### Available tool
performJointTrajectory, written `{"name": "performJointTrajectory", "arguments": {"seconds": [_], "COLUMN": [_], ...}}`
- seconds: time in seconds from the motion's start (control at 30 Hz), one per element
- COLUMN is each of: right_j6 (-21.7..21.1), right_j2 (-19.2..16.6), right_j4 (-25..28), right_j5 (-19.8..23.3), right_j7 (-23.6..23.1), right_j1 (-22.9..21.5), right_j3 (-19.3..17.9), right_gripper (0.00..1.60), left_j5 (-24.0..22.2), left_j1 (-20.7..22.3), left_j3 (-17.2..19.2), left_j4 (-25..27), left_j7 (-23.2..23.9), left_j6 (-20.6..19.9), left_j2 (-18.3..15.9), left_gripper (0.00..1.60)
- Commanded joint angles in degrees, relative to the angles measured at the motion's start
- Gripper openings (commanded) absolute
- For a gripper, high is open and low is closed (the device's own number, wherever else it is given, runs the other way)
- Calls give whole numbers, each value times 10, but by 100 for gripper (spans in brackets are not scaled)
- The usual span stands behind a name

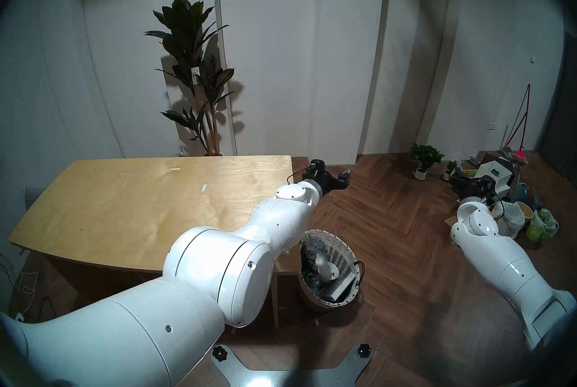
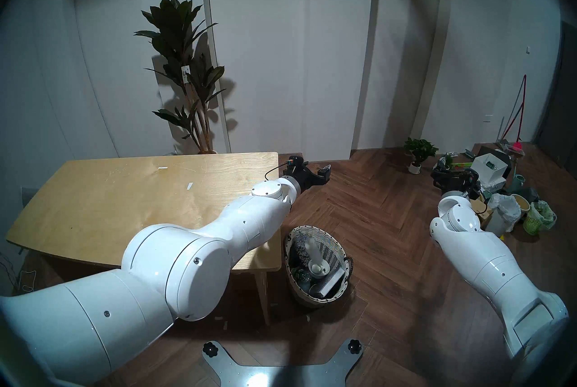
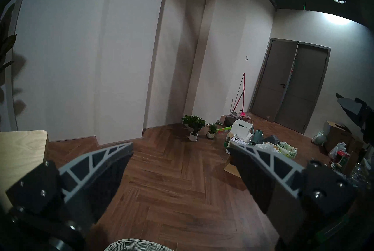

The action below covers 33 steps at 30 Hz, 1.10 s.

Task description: Load the items into the basket from the rear

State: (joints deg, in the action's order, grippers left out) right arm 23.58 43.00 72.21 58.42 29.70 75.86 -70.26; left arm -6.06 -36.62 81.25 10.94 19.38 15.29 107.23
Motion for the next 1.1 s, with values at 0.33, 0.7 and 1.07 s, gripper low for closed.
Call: {"name": "performJointTrajectory", "arguments": {"seconds": [0.33,0.7,1.07], "right_j6": [-43,-69,-88], "right_j2": [4,62,116], "right_j4": [75,130,161], "right_j5": [19,1,-23], "right_j7": [-24,-41,-45], "right_j1": [-19,-50,-89], "right_j3": [13,82,139], "right_gripper": [160,160,160], "left_j5": [30,52,60], "left_j1": [65,69,61], "left_j3": [-23,9,37], "left_j4": [43,43,64], "left_j7": [15,-48,-96], "left_j6": [52,62,86], "left_j2": [-53,-140,-218], "left_gripper": [160,160,160]}}
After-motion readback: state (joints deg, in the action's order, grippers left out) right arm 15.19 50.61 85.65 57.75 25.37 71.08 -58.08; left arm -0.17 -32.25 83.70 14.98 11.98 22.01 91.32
